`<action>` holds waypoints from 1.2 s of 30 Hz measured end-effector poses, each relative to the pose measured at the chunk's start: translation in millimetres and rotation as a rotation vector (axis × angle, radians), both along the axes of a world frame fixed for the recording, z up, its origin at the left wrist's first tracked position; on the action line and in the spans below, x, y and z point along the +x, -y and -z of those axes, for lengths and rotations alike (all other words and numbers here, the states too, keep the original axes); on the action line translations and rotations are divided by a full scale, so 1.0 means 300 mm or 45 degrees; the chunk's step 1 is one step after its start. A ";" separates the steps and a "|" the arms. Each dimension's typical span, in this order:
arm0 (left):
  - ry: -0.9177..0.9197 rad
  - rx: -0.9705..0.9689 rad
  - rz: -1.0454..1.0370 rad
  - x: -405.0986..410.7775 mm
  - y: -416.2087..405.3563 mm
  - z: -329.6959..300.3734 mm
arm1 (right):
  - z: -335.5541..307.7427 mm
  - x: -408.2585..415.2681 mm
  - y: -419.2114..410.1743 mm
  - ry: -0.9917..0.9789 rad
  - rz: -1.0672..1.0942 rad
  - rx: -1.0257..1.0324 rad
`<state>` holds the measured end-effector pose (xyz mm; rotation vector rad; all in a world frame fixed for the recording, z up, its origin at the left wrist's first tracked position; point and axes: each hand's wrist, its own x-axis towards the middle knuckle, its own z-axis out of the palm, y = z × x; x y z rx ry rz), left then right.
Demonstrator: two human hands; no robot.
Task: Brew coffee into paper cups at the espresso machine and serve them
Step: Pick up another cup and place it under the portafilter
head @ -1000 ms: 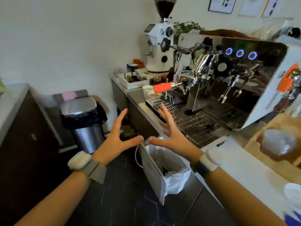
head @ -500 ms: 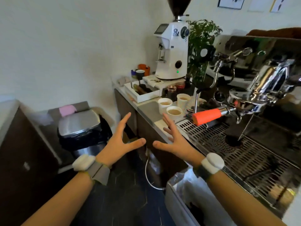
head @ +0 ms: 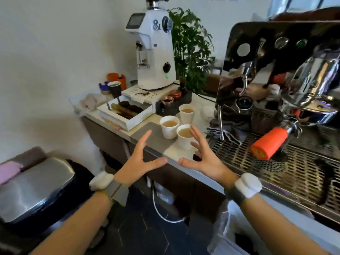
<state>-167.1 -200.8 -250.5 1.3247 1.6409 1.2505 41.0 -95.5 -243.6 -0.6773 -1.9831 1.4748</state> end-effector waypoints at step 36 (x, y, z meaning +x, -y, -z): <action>0.268 -0.312 0.811 -0.213 -0.611 0.273 | 0.338 -0.343 -0.244 -0.054 0.977 -0.257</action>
